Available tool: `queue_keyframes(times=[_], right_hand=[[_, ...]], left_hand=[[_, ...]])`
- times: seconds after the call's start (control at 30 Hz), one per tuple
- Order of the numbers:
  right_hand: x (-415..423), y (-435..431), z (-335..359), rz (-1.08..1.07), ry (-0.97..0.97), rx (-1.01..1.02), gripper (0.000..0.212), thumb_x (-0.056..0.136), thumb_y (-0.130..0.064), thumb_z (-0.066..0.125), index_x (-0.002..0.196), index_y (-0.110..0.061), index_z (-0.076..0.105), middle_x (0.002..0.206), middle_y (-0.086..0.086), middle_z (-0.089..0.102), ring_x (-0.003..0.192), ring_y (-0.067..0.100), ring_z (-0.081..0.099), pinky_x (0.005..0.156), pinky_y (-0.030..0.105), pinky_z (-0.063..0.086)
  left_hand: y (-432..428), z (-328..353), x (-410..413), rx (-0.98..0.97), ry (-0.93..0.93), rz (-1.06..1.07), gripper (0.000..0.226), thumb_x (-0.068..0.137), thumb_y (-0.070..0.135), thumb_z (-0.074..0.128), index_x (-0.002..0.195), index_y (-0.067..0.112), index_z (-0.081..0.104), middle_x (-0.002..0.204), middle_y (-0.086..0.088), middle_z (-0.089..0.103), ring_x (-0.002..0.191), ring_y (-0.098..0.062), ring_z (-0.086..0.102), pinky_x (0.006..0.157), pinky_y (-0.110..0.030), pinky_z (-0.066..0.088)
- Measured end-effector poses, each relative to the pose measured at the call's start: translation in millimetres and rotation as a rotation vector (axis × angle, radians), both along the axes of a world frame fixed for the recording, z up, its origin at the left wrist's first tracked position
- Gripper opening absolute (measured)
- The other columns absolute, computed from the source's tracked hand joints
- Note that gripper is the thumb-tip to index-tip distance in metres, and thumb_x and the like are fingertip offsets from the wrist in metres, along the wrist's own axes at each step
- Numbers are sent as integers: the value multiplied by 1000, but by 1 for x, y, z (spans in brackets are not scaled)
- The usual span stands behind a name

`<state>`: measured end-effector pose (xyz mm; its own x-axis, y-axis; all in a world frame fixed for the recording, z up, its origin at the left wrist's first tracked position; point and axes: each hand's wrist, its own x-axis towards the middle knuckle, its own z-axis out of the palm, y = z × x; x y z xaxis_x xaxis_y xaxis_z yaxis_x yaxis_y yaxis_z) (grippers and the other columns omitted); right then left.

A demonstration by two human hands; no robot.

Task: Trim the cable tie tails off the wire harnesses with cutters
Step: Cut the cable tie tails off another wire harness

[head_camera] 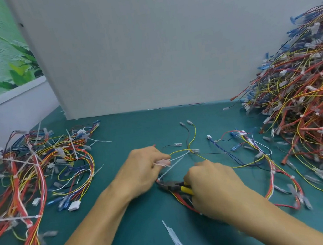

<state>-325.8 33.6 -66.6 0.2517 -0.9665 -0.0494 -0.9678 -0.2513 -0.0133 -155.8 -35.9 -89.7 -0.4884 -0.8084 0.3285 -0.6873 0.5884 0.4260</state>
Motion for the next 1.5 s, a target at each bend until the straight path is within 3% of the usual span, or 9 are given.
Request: queue_keyframes(times=[0.1, 0.23, 0.43, 0.6, 0.73, 0.97, 1.27, 1.37, 1.5], right_hand=[[-2, 5, 1, 17, -5, 27, 11, 91, -33, 53, 88, -24, 48, 98, 6, 50, 80, 30, 42, 64, 30, 30], [-5, 7, 4, 22, 2, 52, 20, 91, -36, 53, 82, -22, 42, 87, 5, 41, 76, 30, 40, 61, 30, 30], [-12, 4, 9, -38, -47, 107, 28, 84, -28, 55, 67, -18, 36, 69, 1, 36, 59, 24, 36, 47, 25, 23], [-10, 4, 10, -67, -76, 83, 16, 86, -29, 56, 80, -18, 46, 70, 0, 35, 68, 29, 41, 48, 26, 24], [-5, 3, 9, -69, -91, 73, 19, 89, -39, 56, 85, -22, 48, 70, -2, 34, 75, 31, 42, 59, 30, 30], [-4, 2, 5, -90, -87, 58, 11, 85, -29, 56, 84, -21, 49, 71, -2, 35, 74, 31, 43, 61, 30, 33], [0, 2, 5, -82, -67, 30, 8, 85, -26, 56, 85, -22, 49, 74, 1, 34, 75, 31, 42, 61, 30, 33], [2, 3, 4, -63, -44, 10, 11, 86, -25, 55, 83, -21, 45, 83, 3, 39, 75, 31, 41, 55, 30, 27], [3, 3, 2, -50, -28, -17, 14, 88, -27, 55, 82, -22, 43, 87, 4, 41, 76, 30, 41, 62, 31, 32]], left_hand=[[0, -3, 4, 155, -54, 36, 39, 79, 47, 60, 80, 9, 68, 79, -5, 69, 75, -16, 59, 77, -19, 44], [1, -2, 7, 262, -27, 28, 9, 81, 27, 72, 85, 20, 73, 77, 10, 71, 75, 0, 62, 70, -11, 41], [4, 3, 16, 510, 268, -46, 12, 88, 10, 66, 77, 11, 60, 62, 10, 58, 57, 0, 47, 58, -12, 37], [2, 0, 21, 514, 282, -35, 18, 90, 18, 66, 75, 12, 56, 60, 11, 53, 55, -4, 41, 55, -18, 32], [3, 0, 21, 546, 325, -40, 25, 81, 33, 64, 73, 11, 54, 62, 4, 47, 58, -11, 37, 57, -28, 29], [2, 0, 22, 584, 338, -17, 27, 81, 40, 60, 71, 16, 57, 68, -3, 56, 60, -14, 41, 59, -29, 32], [3, 2, 21, 573, 318, -12, 31, 81, 39, 61, 72, 11, 53, 68, -7, 48, 59, -14, 38, 57, -29, 30], [3, 1, 21, 578, 325, -12, 30, 90, 28, 63, 71, 9, 50, 67, -6, 46, 59, -15, 36, 56, -29, 29], [3, 0, 20, 595, 338, -7, 31, 93, 20, 60, 73, 3, 46, 65, -5, 43, 59, -16, 34, 53, -26, 28]])
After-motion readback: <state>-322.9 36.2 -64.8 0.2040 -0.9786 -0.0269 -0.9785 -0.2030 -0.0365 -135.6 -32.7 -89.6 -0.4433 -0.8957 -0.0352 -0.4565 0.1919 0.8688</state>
